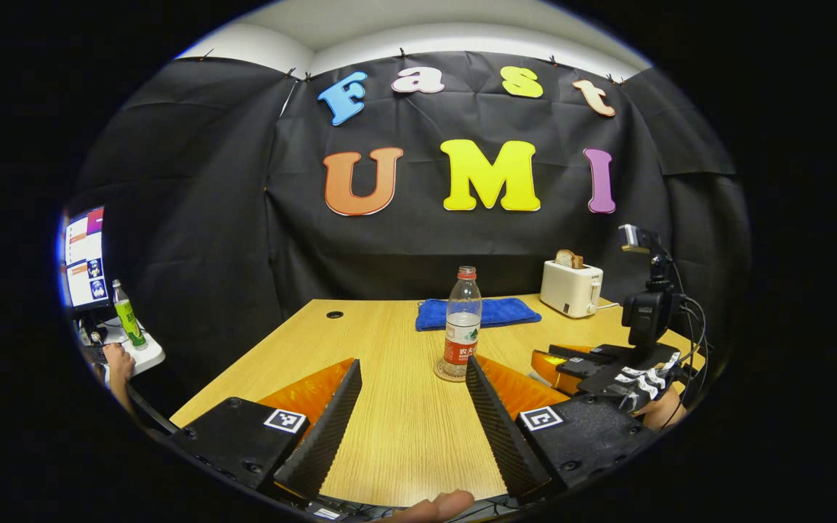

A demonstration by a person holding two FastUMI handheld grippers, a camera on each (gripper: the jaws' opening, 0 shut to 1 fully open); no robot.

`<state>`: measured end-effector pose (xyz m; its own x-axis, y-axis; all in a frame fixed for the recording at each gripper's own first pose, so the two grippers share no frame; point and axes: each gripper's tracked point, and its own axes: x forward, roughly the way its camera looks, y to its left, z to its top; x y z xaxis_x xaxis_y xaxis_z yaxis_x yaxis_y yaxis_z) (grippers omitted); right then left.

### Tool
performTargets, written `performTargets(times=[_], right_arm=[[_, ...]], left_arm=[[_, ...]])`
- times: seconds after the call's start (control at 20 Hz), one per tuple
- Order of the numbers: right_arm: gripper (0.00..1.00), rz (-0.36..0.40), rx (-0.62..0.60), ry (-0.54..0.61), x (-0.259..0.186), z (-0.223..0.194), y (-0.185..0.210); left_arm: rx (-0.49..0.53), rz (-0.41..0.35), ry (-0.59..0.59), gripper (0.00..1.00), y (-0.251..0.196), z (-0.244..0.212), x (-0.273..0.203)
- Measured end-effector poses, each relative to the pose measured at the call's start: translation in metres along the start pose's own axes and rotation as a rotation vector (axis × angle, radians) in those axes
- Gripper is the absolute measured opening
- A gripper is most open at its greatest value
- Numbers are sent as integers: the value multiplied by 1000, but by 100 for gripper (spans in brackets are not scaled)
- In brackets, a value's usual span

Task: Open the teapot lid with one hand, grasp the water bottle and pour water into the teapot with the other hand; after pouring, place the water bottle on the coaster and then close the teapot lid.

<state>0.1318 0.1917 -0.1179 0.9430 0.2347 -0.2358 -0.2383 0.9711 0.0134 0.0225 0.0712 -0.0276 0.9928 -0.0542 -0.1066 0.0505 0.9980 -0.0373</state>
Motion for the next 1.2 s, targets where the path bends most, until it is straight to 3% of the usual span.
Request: performTargets(times=[0.2,0.35,0.5,0.8,1.2], right_arm=[[58,-2,-18,-45,-16,17,0],[68,-4,-22,-70,-28,27,-3],[97,-18,-46,-85,-41,37,-9],[97,-28,-77,-152,-93,69,-22],[97,-182,-92,-241,-175,93,-95]], left_arm=[[-4,2,-2,91,0,0,2],[4,-2,-6,91,-1,-1,4],[14,4,-7,91,0,-2,5],[31,52,4,91,0,-5,7],[23,94,-57,93,-8,20,-18]])
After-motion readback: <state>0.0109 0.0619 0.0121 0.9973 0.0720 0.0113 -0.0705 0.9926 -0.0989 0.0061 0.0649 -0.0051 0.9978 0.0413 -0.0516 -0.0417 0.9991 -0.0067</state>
